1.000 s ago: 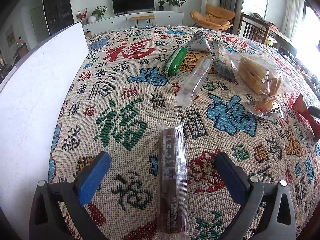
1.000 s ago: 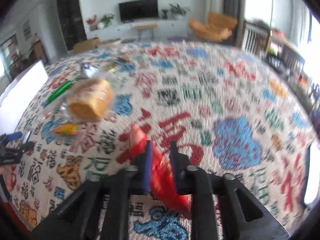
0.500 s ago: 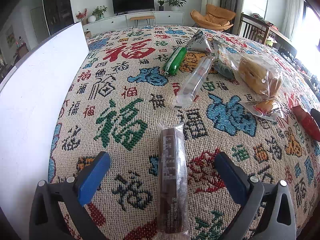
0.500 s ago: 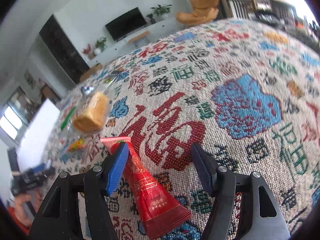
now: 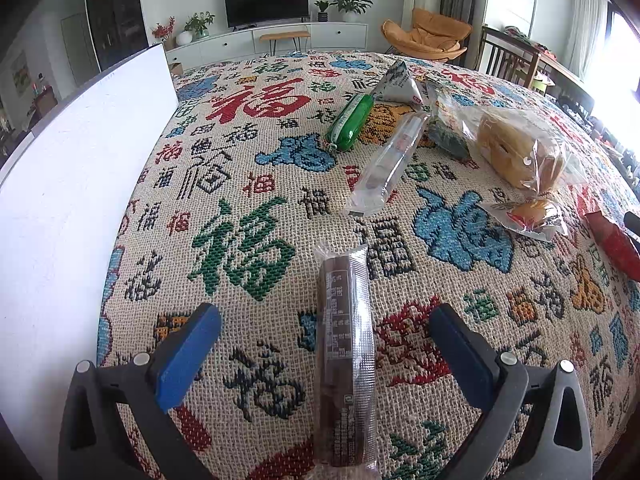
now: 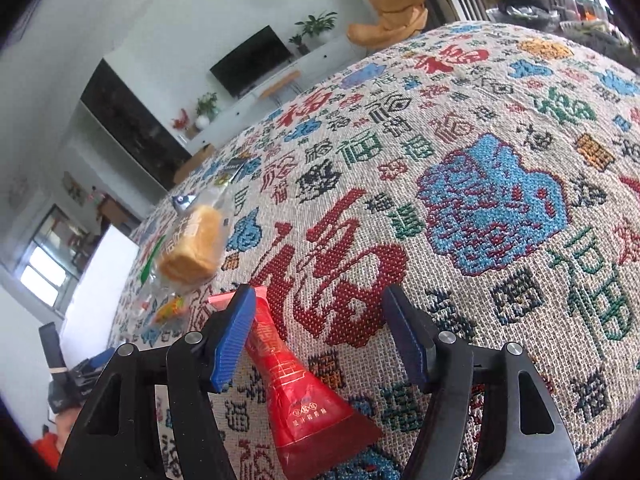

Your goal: Organize snacks

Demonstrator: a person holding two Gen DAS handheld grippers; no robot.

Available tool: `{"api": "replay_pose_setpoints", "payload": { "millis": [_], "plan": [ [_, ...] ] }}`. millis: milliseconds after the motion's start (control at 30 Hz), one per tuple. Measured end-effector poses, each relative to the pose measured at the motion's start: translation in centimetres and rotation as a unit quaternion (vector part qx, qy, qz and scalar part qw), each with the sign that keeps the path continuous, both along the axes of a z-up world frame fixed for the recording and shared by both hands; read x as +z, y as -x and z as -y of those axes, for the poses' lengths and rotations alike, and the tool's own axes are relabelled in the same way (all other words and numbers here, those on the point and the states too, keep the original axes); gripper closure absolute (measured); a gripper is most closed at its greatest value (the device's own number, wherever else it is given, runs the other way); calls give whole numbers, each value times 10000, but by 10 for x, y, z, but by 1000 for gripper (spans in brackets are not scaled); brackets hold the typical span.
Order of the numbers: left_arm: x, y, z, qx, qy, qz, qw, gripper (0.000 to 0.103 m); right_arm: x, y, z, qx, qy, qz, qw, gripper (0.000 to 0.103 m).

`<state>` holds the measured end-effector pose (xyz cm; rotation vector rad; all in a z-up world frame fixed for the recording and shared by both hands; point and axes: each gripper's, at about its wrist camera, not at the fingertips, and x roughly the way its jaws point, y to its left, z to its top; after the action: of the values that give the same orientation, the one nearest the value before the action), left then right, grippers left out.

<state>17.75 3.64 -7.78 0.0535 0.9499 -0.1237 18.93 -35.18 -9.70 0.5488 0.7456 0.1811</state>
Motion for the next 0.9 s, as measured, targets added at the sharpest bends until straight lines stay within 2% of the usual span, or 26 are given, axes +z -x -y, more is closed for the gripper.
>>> {"api": "replay_pose_setpoints", "payload": {
  "millis": [433, 500, 567, 633, 700, 733, 800, 833, 867, 900],
  "plan": [
    [-1, 0, 1, -7, 14, -15, 10000, 0, 1, 0, 0, -8, 11, 11, 10000, 34],
    [0, -2, 0, -118, 12, -179, 9998, 0, 0, 0, 0, -7, 19, 9, 10000, 34],
    [5, -7, -1, -420, 47, -672, 9968, 1, 0, 0, 0, -5, 17, 11, 10000, 34],
    [14, -7, -6, -615, 451, -906, 9930, 13, 0, 0, 0, -5, 9, 11, 10000, 34],
    [17, -9, -8, -653, 598, -1066, 9903, 30, 0, 0, 0, -6, 2, 9, 10000, 34],
    [17, -11, -6, -645, 480, -1125, 9904, 34, 1, 0, 0, -8, -5, 8, 10000, 34],
    [17, -10, 5, -681, -134, -1107, 9914, 52, 1, -1, 0, -10, -27, 8, 10000, 34],
    [17, -8, 10, -763, -291, -1054, 9911, 57, 1, -1, 0, -8, -45, 11, 10000, 34],
    [19, -5, 11, -812, -245, -1050, 9908, 83, 0, -1, 1, -4, -74, 14, 10000, 34],
    [20, -3, 12, -793, -248, -1051, 9910, 86, 0, -1, 2, 1, -114, 6, 9999, 34]
  ]
}}
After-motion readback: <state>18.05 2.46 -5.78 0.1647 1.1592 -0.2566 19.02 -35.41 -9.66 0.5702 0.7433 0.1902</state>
